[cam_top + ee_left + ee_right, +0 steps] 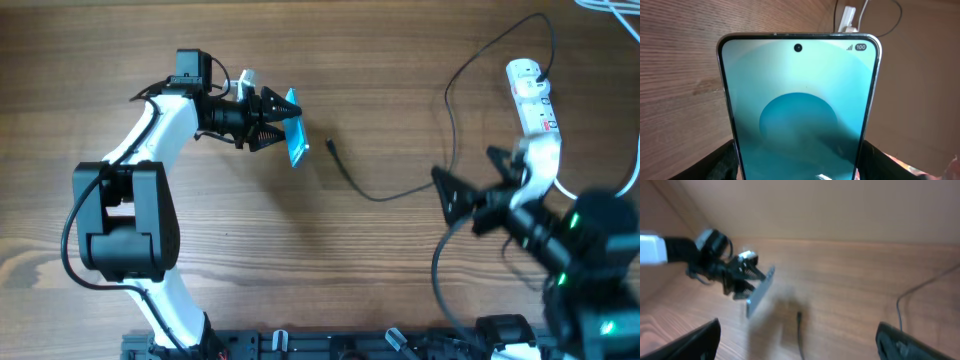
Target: Plug charger to phone and switch on socket
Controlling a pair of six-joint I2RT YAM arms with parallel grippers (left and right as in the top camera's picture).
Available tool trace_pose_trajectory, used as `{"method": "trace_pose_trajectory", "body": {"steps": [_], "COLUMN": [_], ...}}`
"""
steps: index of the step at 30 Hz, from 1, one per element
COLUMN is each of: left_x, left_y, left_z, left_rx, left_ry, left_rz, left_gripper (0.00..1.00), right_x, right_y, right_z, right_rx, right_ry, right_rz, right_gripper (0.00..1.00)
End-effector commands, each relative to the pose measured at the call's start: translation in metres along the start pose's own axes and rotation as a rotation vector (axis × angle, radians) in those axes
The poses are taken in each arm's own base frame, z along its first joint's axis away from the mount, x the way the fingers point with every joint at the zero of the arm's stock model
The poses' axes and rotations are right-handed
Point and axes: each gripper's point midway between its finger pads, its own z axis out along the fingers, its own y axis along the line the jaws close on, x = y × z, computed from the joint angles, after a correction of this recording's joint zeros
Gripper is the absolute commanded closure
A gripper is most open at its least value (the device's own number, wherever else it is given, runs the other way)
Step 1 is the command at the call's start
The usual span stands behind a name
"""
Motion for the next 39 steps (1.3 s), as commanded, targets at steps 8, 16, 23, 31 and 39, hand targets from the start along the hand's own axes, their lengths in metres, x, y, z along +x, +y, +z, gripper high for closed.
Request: {"method": "trace_pose_trajectory", "body": {"steps": [8,16,23,31,39], "left_x": [0.023,0.041,0.043,0.043,0.041], "left_y": [-0.027,-0.034,-0.033,-0.033,-0.030], "left_z": [0.016,0.036,0.041,0.041,0.041], "left_rx": [0.046,0.035,0.017,0.017,-0.003], "left_ry": [0.067,0.126,0.130,0.130,0.118], "left_rz": [0.093,0.107,0.114,0.116,0.116], "left_gripper": [0.32,0.32,0.32,0.31,0.30], "right_x": [0.010,0.084,0.131,0.165,0.159], "right_y": [0.034,0.065,0.068,0.079,0.081], "right_z": [0.099,0.168,0.203,0.226,0.232], "right_rx": [-0.347,-0.233,-0.052,-0.053,-0.067], "right_ry": [0.477,0.702,0.786,0.850,0.814], "right_rz": [0.232,0.201,0.214,0.219,0.217], "right_gripper": [0.21,0.18,0.18,0.38,0.71]}}
